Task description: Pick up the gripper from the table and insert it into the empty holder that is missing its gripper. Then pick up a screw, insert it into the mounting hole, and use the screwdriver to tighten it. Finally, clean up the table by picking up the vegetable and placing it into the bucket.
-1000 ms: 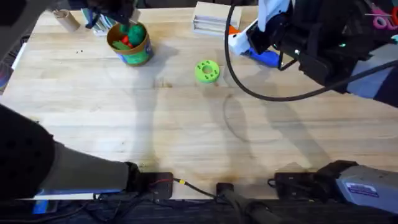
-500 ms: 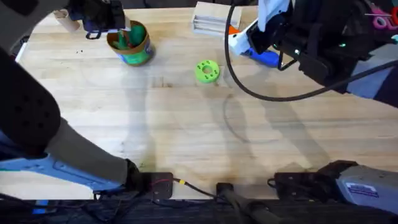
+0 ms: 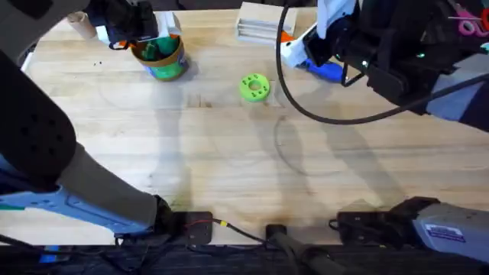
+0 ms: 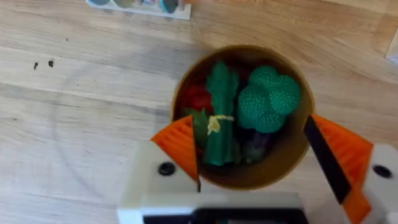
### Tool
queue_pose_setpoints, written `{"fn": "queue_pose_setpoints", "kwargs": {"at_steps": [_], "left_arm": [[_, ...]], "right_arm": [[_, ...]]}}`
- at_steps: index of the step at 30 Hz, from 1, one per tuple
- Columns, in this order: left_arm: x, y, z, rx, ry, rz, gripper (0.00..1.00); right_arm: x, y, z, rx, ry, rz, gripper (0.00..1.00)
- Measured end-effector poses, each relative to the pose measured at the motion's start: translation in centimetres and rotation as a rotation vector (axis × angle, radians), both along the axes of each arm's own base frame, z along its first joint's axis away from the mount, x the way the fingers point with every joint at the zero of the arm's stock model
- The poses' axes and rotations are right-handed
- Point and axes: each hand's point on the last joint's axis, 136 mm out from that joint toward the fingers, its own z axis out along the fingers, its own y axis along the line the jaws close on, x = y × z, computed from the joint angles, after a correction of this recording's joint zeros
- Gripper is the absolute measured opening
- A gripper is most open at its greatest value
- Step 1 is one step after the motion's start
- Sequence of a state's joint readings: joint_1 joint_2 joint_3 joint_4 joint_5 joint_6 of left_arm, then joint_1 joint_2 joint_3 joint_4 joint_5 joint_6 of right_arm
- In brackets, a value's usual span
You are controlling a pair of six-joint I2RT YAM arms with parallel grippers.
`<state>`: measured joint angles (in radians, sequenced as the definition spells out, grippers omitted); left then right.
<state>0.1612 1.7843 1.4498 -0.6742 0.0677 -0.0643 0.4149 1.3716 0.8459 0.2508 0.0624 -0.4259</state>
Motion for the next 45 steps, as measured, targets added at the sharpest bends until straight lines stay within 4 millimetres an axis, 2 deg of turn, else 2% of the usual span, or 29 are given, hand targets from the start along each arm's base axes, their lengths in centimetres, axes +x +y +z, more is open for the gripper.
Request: {"fn": "queue_pose_setpoints", "kwargs": {"at_steps": [4,8,13,18,19,21,22,23,27,29,34,35,40,41,45], "left_arm": [[0.0,-0.6,1.4,0.008,-0.032,-0.016,0.995],[-0.5,-2.5,5.4,0.029,-0.122,-0.069,0.995],[-2.3,-5.8,11.2,0.062,-0.245,-0.171,0.993],[-4.5,-8.9,15.3,0.109,-0.342,-0.293,0.996],[-5.0,-9.4,15.9,0.112,-0.356,-0.310,0.971],[-6.1,-10.3,17.1,0.118,-0.379,-0.342,0.861],[-6.7,-10.6,17.6,0.119,-0.389,-0.353,0.766],[-7.2,-10.9,18.2,0.121,-0.401,-0.363,0.651],[-9.4,-10.9,19.6,0.130,-0.422,-0.379,0.053],[-10.3,-10.8,19.8,0.132,-0.416,-0.382,0.014],[-12.2,-10.7,20.2,0.132,-0.406,-0.384,0.030],[-12.5,-10.6,20.4,0.137,-0.410,-0.388,0.118],[-14.1,-10.5,22.2,0.142,-0.469,-0.384,0.894],[-14.4,-10.5,22.6,0.142,-0.482,-0.382,0.969],[-15.1,-10.4,23.4,0.145,-0.509,-0.380,0.992]], "right_arm": [[0.0,0.0,0.0,0.000,0.000,0.000,0.993],[0.0,0.0,0.0,0.000,0.000,0.000,0.994],[-0.1,-0.1,-0.3,-0.006,0.013,0.000,0.994],[-0.3,-0.1,-0.7,-0.013,0.029,0.000,0.994],[-0.3,-0.1,-0.8,-0.013,0.031,0.000,0.994],[-0.3,-0.1,-0.8,-0.007,0.033,-0.003,0.995],[-0.3,-0.1,-0.7,0.002,0.034,-0.006,0.994],[-0.2,-0.1,-0.6,0.014,0.035,-0.010,0.994],[-0.2,-0.1,-0.4,0.070,0.048,-0.032,0.994],[-0.1,-0.1,-0.4,0.089,0.056,-0.041,0.994],[-0.1,0.0,-0.3,0.114,0.062,-0.050,0.994],[0.0,0.0,-0.1,0.119,0.058,-0.051,0.994],[0.2,0.1,0.7,0.136,0.032,-0.051,0.994],[0.2,0.1,0.8,0.138,0.032,-0.051,0.994],[0.2,0.1,0.8,0.139,0.033,-0.052,0.994]]}}
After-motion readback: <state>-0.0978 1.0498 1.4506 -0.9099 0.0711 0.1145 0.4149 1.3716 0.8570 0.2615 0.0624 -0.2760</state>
